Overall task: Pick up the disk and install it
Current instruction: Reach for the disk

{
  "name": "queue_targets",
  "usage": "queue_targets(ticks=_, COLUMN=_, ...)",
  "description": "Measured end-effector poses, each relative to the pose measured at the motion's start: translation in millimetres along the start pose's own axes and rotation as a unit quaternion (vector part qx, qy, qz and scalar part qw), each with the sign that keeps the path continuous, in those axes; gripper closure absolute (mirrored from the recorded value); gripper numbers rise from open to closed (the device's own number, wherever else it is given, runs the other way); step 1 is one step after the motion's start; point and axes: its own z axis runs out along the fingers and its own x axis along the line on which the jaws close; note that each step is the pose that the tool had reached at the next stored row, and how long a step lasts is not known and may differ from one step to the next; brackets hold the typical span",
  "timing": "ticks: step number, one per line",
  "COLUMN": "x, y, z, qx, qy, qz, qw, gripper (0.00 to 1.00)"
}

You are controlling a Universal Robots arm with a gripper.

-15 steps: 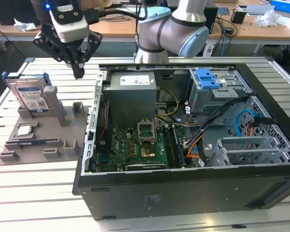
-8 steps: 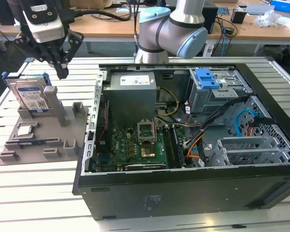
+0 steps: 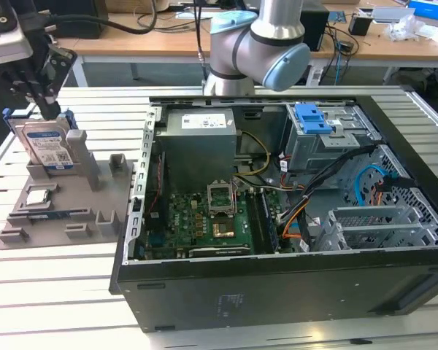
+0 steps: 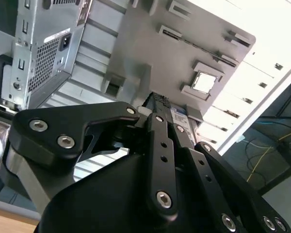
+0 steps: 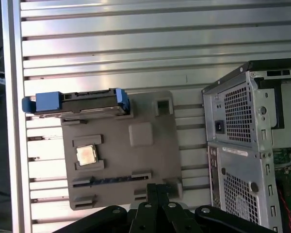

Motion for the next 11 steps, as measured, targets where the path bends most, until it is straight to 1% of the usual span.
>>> queue_targets(ticks=1, x=5.7, y=-0.4, z=-0.1, qx=0.0000, qy=0.0000, qz=0.000, qw=1.0000, gripper=0.90)
queue_targets(ticks=3, x=12.6, y=-0.9, z=-0.3, qx=0.0000, qy=0.0000, qz=0.000, qw=1.0000, gripper=0.90)
queue_targets(ticks=4, x=18.9, y=-1.4, z=-0.5, qx=0.0000, qy=0.0000, qz=0.000, qw=1.0000, gripper=0.90)
queue_targets(ticks=7, x=29.9, y=-2.2, z=-0.8, qx=0.0000, qy=0.0000, qz=0.000, qw=1.0000, gripper=0.90)
queue_targets(ticks=9, x=35.7, y=-2.6, z=-0.9, qx=0.0000, qy=0.0000, qz=0.000, qw=1.0000, gripper=0.90)
queue_targets(ticks=11, x=45.6, y=-2.5, z=-1.1, qx=0.0000, qy=0.0000, qz=0.000, qw=1.0000, gripper=0.90)
